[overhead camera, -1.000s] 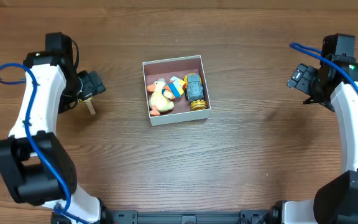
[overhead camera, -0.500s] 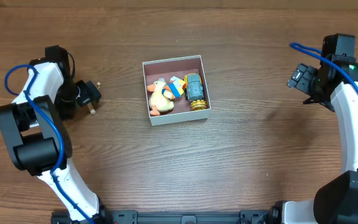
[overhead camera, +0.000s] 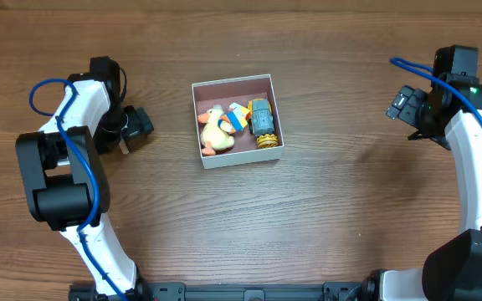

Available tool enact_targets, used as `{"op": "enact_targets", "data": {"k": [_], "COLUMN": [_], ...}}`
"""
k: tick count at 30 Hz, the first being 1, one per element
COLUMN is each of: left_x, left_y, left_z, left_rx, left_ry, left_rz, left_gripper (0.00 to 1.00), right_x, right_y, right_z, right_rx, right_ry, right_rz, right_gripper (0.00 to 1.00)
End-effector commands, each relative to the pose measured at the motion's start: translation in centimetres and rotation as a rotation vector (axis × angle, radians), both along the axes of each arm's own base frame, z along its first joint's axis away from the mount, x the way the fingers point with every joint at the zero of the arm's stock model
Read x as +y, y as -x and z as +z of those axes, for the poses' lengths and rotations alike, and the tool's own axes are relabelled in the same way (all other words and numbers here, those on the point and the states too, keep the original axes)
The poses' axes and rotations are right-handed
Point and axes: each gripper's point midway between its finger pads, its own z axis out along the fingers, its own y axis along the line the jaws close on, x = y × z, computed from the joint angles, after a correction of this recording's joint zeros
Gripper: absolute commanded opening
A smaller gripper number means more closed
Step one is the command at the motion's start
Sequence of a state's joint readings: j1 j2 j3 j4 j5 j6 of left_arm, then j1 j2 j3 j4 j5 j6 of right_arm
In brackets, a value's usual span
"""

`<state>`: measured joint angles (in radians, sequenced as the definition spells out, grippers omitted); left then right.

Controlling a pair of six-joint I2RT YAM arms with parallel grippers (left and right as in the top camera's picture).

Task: Pack container
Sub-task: 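Move the left gripper to the mouse rattle drum and grasp its handle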

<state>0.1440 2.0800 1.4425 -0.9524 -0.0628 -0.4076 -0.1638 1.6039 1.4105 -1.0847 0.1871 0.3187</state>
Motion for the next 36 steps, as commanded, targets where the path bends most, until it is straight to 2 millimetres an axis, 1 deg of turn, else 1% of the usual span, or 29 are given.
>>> {"op": "enact_targets", "data": {"k": [1, 3, 6, 10, 13, 20, 25, 28, 29, 31, 32, 33, 35, 36], "left_x": [1.1, 1.3, 0.6, 0.6, -0.4, -0.3, 0.2, 0.6, 0.7, 0.7, 0.8, 0.9, 1.1, 1.3], "left_y": [1.0, 1.1, 0.8, 0.7, 0.7, 1.1, 1.1, 1.2, 1.2, 1.1, 1.1, 1.1, 1.2, 1.3], "left_z": [-1.4, -1.5, -1.6, -1.7, -1.9, -2.7, -2.8, -2.8, -2.8, -2.7, -2.7, -2.7, -2.7, -2.7], "left_rx": [0.051, 0.051, 0.034, 0.031, 0.024, 0.022, 0.024, 0.029, 0.028, 0.025, 0.024, 0.024, 0.026, 0.027], "left_ry": [-0.008, -0.004, 0.037, 0.039, 0.096, 0.087, 0.057, 0.032, 0.031, 0.031, 0.031, 0.033, 0.034, 0.034], "left_rz": [0.014, 0.023, 0.024, 0.016, 0.0, -0.016, 0.003, 0.018, 0.026, 0.04, 0.052, 0.057, 0.062, 0.067], "left_gripper": [1.0, 1.0, 1.0, 1.0, 1.0, 1.0, 1.0, 0.87, 0.8, 0.59, 0.5, 0.45, 0.43, 0.33], "right_x": [-0.2, -0.2, -0.2, -0.2, -0.2, -0.2, -0.2, -0.2, -0.2, -0.2, -0.2, -0.2, -0.2, -0.2], "right_y": [-0.1, -0.1, -0.1, -0.1, -0.1, -0.1, -0.1, -0.1, -0.1, -0.1, -0.1, -0.1, -0.1, -0.1], "right_z": [0.3, 0.3, 0.3, 0.3, 0.3, 0.3, 0.3, 0.3, 0.3, 0.3, 0.3, 0.3, 0.3, 0.3], "right_rx": [-0.014, -0.014, -0.014, -0.014, -0.014, -0.014, -0.014, -0.014, -0.014, -0.014, -0.014, -0.013, -0.014, -0.014], "right_ry": [0.002, 0.002, 0.002, 0.002, 0.002, 0.002, 0.002, 0.002, 0.002, 0.002, 0.002, 0.002, 0.002, 0.002], "right_rz": [-0.011, -0.011, -0.011, -0.011, -0.011, -0.011, -0.011, -0.011, -0.011, -0.011, -0.011, -0.011, -0.011, -0.011], "right_gripper": [1.0, 1.0, 1.0, 1.0, 1.0, 1.0, 1.0, 1.0, 1.0, 1.0, 1.0, 1.0, 1.0, 1.0]}}
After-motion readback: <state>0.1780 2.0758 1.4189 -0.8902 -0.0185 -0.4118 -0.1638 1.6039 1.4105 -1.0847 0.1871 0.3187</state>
